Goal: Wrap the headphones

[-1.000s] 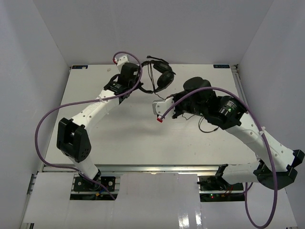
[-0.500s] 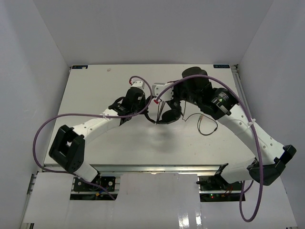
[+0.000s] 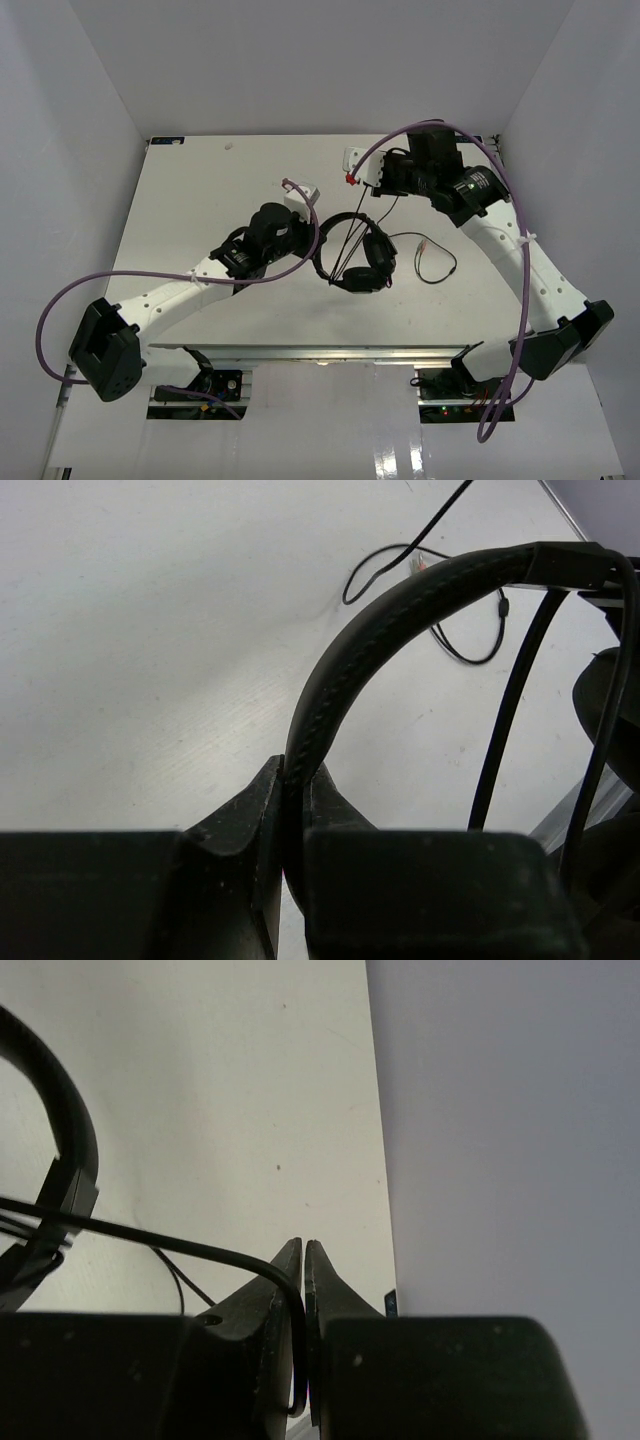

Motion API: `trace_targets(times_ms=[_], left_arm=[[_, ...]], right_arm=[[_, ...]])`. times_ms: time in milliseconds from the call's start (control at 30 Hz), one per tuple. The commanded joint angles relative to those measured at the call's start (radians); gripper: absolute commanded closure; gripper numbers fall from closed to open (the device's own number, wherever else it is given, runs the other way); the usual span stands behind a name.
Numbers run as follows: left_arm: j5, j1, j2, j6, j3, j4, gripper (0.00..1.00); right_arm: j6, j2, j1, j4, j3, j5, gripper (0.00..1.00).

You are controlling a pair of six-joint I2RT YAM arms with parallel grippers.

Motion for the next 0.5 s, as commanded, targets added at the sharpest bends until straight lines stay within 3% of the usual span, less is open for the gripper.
trace_targets(times_ms=[0,133,333,467], left_arm=[[0.061,-0.031,-0.015,0.065,-0.002,-0.042,1.0],[0.049,-0.035,-0.051,0.058,0.009,-0.055,1.0],[0.032,-0.035,-0.108,0.06,0.012,-0.088,1.0],[0.026,-0.034,-0.109,0.063,0.026,-0.102,1.0]], right_arm=[[0.04,0.019,-0.014,0.072,0.085,-0.043,0.9],[0.048,0.016,-0.048,0.073,0.03,-0.07,0.9],[0.106,-0.028,-0.213,0.089,-0.042,-0.228,0.91],[0.131,-0.083,-0.249,0.118,-0.139,-0.303,0.91]])
